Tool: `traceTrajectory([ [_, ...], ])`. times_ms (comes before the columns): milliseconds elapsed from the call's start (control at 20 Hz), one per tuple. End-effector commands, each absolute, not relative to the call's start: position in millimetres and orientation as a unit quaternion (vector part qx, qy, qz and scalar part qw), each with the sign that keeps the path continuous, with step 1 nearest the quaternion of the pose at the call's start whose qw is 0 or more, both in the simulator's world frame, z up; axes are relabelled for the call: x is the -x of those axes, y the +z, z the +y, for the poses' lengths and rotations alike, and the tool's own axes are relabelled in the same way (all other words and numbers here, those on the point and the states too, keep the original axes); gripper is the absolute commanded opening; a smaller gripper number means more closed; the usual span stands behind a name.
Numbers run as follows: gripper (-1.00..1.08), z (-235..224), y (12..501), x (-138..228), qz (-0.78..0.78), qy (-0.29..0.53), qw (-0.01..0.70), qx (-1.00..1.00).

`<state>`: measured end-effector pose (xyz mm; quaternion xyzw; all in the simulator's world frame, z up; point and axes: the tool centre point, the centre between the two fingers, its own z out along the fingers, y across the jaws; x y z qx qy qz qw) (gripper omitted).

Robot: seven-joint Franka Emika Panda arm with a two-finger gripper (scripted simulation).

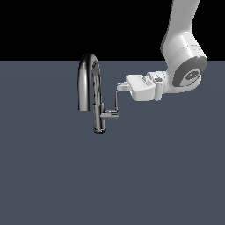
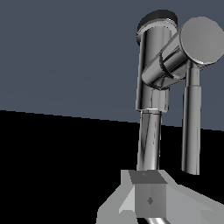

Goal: Turn on the faucet by rotating a designated handle.

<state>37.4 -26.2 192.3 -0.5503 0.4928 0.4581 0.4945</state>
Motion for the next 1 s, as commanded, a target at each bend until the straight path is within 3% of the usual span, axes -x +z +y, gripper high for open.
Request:
traceTrajectory([
  [0,-1.00,-23.7,180.9,-40.2,0.501,0.466,0.504,0.526],
  [950,-1.00,-16.9,162.1,-31.8,0.514,0.480,0.519,0.486],
])
